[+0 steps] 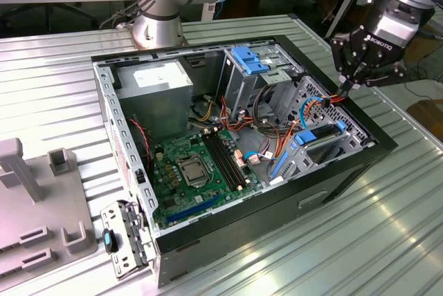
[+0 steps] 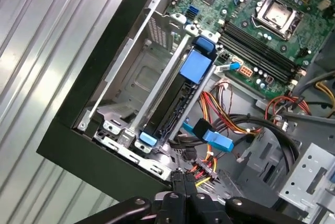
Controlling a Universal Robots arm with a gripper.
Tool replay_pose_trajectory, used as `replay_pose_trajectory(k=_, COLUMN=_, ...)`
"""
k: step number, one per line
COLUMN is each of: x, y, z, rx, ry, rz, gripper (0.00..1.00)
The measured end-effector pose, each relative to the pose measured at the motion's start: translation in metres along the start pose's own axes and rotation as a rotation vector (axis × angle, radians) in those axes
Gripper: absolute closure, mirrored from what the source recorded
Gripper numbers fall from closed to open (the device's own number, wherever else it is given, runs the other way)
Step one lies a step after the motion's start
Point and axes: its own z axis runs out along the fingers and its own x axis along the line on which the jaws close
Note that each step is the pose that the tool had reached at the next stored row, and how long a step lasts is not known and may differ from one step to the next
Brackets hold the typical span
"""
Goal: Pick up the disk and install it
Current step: 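Insert the first disk wire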
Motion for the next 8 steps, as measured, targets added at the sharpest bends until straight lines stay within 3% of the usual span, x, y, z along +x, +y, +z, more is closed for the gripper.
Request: replay_pose_trajectory(k=8, x=0.0002, y=-0.0003, z=0.0002, rx=0.0007, ry=-0.0047, rz=-0.135, gripper=0.89)
